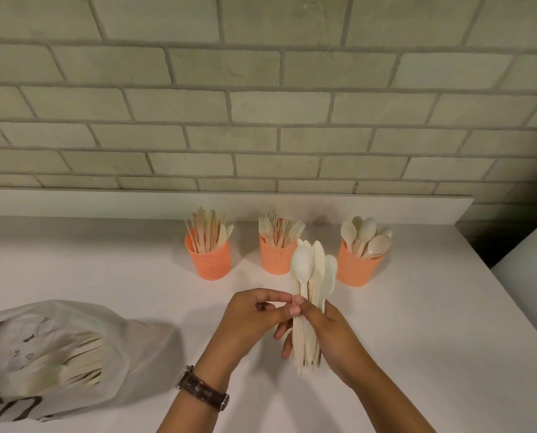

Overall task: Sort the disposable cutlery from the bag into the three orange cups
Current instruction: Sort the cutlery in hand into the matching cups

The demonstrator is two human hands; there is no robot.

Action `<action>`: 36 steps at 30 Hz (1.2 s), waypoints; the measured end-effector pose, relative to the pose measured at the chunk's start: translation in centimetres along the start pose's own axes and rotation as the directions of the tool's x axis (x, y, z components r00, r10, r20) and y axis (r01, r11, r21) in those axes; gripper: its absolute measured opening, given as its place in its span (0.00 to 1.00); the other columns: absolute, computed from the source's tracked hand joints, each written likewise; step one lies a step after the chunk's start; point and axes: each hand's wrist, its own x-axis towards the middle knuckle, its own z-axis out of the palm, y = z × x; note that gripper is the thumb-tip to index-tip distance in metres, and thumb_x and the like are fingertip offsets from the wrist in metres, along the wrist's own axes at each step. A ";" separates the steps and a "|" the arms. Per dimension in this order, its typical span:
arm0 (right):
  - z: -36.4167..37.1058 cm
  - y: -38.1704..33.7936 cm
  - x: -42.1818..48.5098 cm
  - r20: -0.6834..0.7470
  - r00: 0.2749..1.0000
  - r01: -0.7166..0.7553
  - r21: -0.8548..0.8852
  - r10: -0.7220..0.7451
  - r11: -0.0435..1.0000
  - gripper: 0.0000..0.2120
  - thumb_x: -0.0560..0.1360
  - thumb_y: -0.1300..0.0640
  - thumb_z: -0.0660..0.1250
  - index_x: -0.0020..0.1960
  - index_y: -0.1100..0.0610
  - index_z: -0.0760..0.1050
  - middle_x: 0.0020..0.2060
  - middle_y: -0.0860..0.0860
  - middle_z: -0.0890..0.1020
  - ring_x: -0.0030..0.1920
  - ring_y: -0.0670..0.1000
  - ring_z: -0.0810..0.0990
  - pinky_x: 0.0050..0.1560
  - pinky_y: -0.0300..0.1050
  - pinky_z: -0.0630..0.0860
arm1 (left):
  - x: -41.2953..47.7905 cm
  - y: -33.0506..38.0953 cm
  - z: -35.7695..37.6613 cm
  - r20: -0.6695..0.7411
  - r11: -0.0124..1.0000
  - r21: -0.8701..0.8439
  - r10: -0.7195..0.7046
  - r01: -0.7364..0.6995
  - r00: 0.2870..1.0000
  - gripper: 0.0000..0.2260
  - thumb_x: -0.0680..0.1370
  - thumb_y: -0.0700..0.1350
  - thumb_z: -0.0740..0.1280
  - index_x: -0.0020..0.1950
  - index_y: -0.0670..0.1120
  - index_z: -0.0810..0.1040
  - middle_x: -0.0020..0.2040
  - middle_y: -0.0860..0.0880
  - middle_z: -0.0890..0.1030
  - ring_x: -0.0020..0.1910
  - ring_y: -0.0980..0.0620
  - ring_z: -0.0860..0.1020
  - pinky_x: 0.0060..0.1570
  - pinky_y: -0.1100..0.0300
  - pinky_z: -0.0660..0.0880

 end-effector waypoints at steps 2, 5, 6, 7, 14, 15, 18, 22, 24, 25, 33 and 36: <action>0.0 -0.1 0.4 0.024 1.000 -0.013 0.033 0.013 0.999 0.21 0.79 0.47 0.56 0.55 0.63 0.77 0.36 0.59 0.83 0.29 0.57 0.80 0.33 0.44 0.77 | 0.3 -0.1 -0.4 0.052 1.000 -0.003 -0.011 0.011 0.999 0.11 0.67 0.45 0.76 0.47 0.43 0.83 0.30 0.43 0.74 0.34 0.51 0.73 0.44 0.65 0.72; 0.1 -0.1 0.7 0.032 0.999 -0.030 0.072 0.028 0.997 0.20 0.77 0.46 0.57 0.54 0.62 0.75 0.35 0.60 0.83 0.29 0.58 0.80 0.34 0.47 0.78 | 0.6 -0.1 -0.8 0.117 0.999 0.019 -0.042 0.040 0.992 0.09 0.69 0.45 0.74 0.46 0.42 0.82 0.29 0.43 0.76 0.33 0.52 0.76 0.47 0.64 0.72; 0.1 0.1 0.8 0.020 0.999 -0.040 0.084 0.039 0.996 0.18 0.77 0.46 0.57 0.54 0.59 0.75 0.36 0.60 0.83 0.31 0.59 0.81 0.37 0.50 0.79 | 0.7 0.0 -1.0 0.115 0.998 0.039 -0.053 0.049 0.992 0.08 0.70 0.45 0.73 0.46 0.43 0.83 0.29 0.44 0.78 0.34 0.54 0.77 0.47 0.64 0.73; 0.0 0.3 0.9 -0.001 0.999 -0.051 0.088 0.052 0.995 0.16 0.78 0.47 0.57 0.54 0.58 0.75 0.37 0.60 0.83 0.34 0.60 0.82 0.41 0.53 0.81 | 0.8 0.1 -1.1 0.093 0.997 0.050 -0.066 0.061 0.994 0.06 0.71 0.45 0.72 0.45 0.44 0.83 0.31 0.46 0.79 0.35 0.55 0.77 0.46 0.64 0.73; -0.5 0.4 1.6 -0.079 0.992 -0.085 0.151 0.098 0.985 0.12 0.80 0.53 0.57 0.47 0.62 0.71 0.33 0.59 0.82 0.31 0.59 0.81 0.34 0.47 0.78 | 2.0 1.2 -4.0 -0.213 0.955 -0.297 -0.062 -0.004 0.975 0.06 0.74 0.34 0.66 0.42 0.44 0.77 0.34 0.48 0.79 0.30 0.56 0.76 0.33 0.67 0.78; -0.5 0.4 1.5 -0.078 0.992 -0.087 0.151 0.100 0.985 0.12 0.80 0.53 0.56 0.48 0.62 0.71 0.32 0.59 0.81 0.30 0.59 0.81 0.33 0.46 0.78 | 2.5 1.5 -5.1 -0.306 0.948 -0.305 -0.005 -0.092 0.952 0.07 0.74 0.32 0.66 0.42 0.45 0.76 0.32 0.50 0.80 0.28 0.57 0.76 0.33 0.67 0.78; -0.6 0.8 1.2 -0.083 0.989 -0.102 0.181 0.119 0.978 0.12 0.80 0.53 0.57 0.48 0.62 0.71 0.30 0.59 0.79 0.29 0.59 0.80 0.33 0.47 0.78 | 4.8 2.6 -9.0 -0.551 0.935 -0.121 0.216 -0.333 0.806 0.12 0.72 0.31 0.66 0.44 0.49 0.76 0.34 0.53 0.82 0.31 0.61 0.79 0.36 0.67 0.77; -0.6 1.1 0.7 -0.094 0.986 -0.112 0.237 0.138 0.965 0.12 0.80 0.54 0.57 0.50 0.63 0.71 0.29 0.59 0.77 0.27 0.59 0.78 0.32 0.48 0.77 | 8.7 2.6 -11.4 -0.703 0.945 0.181 0.318 -0.272 0.637 0.06 0.71 0.40 0.71 0.40 0.50 0.76 0.36 0.54 0.80 0.33 0.63 0.78 0.34 0.75 0.71; -0.8 1.2 0.6 -0.102 0.984 -0.112 0.264 0.144 0.958 0.12 0.80 0.54 0.57 0.50 0.63 0.71 0.29 0.59 0.77 0.27 0.59 0.78 0.32 0.48 0.77 | 10.5 1.5 -11.4 -0.703 0.944 0.283 0.325 -0.171 0.633 0.04 0.71 0.41 0.69 0.44 0.46 0.78 0.37 0.52 0.81 0.36 0.56 0.78 0.33 0.71 0.70; -0.9 1.2 0.5 -0.105 0.984 -0.111 0.275 0.144 0.955 0.12 0.80 0.54 0.57 0.50 0.63 0.71 0.29 0.60 0.77 0.27 0.59 0.78 0.33 0.49 0.77 | 11.2 0.6 -11.2 -0.688 0.938 0.329 0.314 -0.104 0.654 0.05 0.71 0.41 0.68 0.46 0.46 0.78 0.39 0.51 0.82 0.37 0.54 0.78 0.36 0.67 0.71; -1.7 0.3 0.0 -0.065 0.992 -0.085 0.283 0.107 0.955 0.13 0.79 0.52 0.58 0.49 0.62 0.73 0.30 0.59 0.78 0.27 0.58 0.76 0.34 0.48 0.76 | 11.1 -1.2 -10.0 -0.603 0.854 0.519 0.354 0.015 0.715 0.14 0.71 0.46 0.71 0.56 0.46 0.80 0.50 0.47 0.83 0.49 0.46 0.79 0.51 0.56 0.73; -1.8 -0.1 -0.4 -0.049 0.996 -0.054 0.248 0.068 0.967 0.11 0.78 0.54 0.60 0.49 0.62 0.73 0.29 0.57 0.76 0.24 0.55 0.73 0.31 0.46 0.73 | 7.8 0.9 -6.6 -0.553 0.895 0.388 0.417 -0.219 0.722 0.07 0.71 0.43 0.72 0.49 0.49 0.81 0.46 0.51 0.80 0.37 0.57 0.73 0.37 0.70 0.67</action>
